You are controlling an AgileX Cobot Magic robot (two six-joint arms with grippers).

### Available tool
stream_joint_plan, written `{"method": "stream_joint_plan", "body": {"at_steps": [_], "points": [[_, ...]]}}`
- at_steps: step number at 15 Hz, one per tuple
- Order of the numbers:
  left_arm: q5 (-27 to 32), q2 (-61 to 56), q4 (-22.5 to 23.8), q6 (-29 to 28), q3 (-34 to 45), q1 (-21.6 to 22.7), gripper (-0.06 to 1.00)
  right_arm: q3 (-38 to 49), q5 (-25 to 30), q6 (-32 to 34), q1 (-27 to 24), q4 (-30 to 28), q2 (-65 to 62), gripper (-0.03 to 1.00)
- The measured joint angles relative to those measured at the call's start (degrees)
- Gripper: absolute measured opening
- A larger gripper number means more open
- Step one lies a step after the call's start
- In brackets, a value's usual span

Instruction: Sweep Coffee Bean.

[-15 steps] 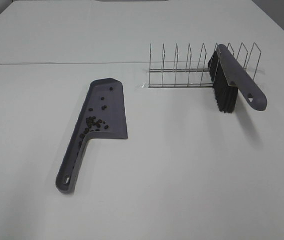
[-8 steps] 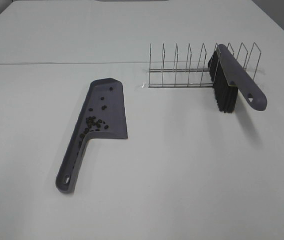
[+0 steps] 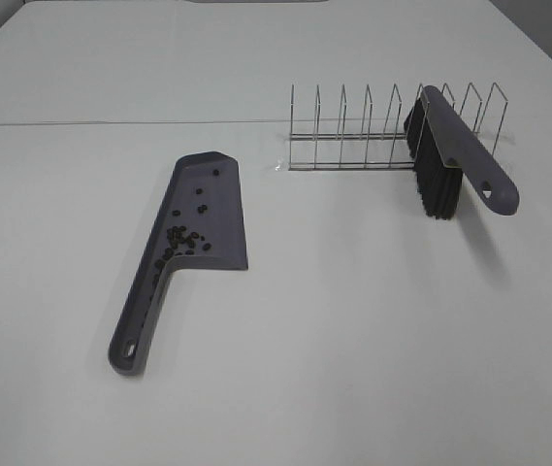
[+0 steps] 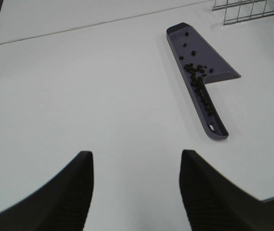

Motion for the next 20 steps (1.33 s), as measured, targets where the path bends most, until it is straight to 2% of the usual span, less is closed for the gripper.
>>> {"method": "stream_joint_plan", "body": {"at_steps": [4,20], "points": [[0.00,-0.29,0.00,0.00,0.06,0.00,0.53,0.00,0.00,0.00,0.00,0.00,-5.16,0.84],[0.00,-0.34,0.00,0.06,0.06,-1.09,0.53,0.00,0.00,0.00,0.00,0.00,-5.27,0.84]]}}
